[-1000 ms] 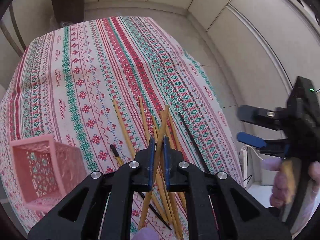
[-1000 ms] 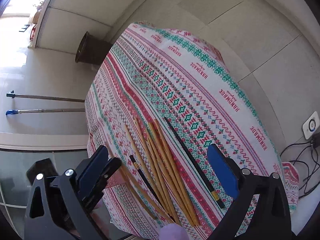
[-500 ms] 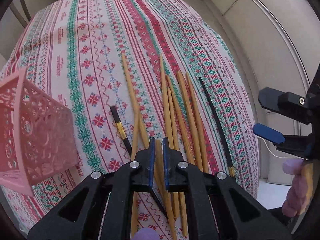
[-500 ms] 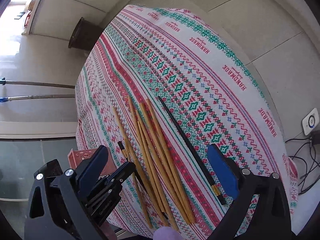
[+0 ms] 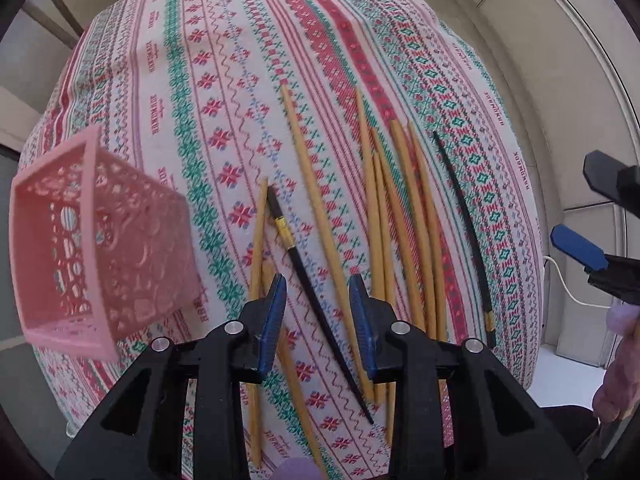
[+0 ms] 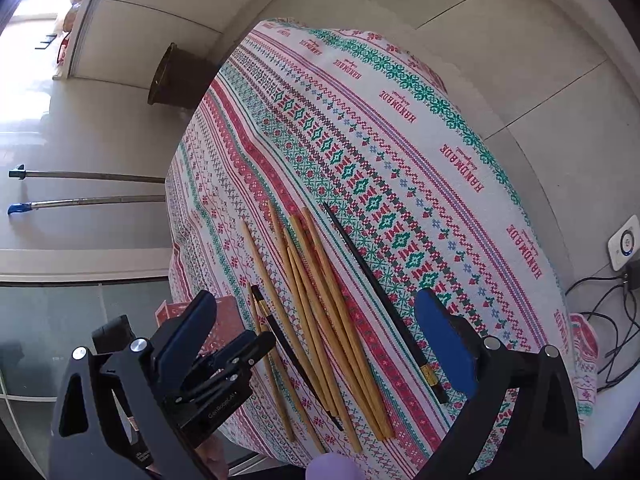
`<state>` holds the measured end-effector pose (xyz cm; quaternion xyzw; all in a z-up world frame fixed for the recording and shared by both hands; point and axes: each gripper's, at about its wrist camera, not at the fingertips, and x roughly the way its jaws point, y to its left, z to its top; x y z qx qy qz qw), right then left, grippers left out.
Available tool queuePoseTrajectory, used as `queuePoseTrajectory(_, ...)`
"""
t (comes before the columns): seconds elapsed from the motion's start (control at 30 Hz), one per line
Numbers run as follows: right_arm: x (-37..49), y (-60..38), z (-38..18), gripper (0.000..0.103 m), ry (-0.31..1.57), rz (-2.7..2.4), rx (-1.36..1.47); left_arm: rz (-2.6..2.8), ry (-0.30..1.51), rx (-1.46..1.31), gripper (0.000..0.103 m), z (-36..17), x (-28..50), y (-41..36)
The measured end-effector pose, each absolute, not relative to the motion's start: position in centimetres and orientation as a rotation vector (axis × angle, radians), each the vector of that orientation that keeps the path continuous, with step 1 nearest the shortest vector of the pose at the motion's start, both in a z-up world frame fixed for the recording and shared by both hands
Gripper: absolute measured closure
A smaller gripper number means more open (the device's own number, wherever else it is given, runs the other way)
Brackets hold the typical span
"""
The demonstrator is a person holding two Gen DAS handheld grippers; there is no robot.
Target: Organize utensils
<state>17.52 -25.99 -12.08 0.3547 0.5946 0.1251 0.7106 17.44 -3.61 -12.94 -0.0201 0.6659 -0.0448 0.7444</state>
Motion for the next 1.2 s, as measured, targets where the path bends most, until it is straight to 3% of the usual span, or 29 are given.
queuePoseTrajectory(0.23,17.4,-25.3,-11.7,0.007,1.315,0.297,0.786,-0.037,1.418,-0.021,0.073,-11.9,13.1,-1.2)
queuePoseTrajectory(0.4,17.1,-25.2,-12.1,0.007,1.327,0.3,0.781,-0.031,1.449,0.042,0.089,-13.2,10.6,-1.3)
queuePoseTrajectory(0.63,17.2,-25.5,-11.7,0.007,1.312,0.299,0.785,-0.028,1.477,0.035,0.091,-14.3,6.9,1.6)
queuePoseTrajectory(0.83,17.0,-24.5,-11.8,0.007,1.325,0.308,0.748,-0.016,1.481,0.045,0.091,-17.2,8.8,2.3)
queuePoseTrajectory(1.2,16.9,-24.1,-12.1,0.007,1.337,0.295,0.71,-0.039,1.382,0.124,0.096,-17.8,13.1,-1.5)
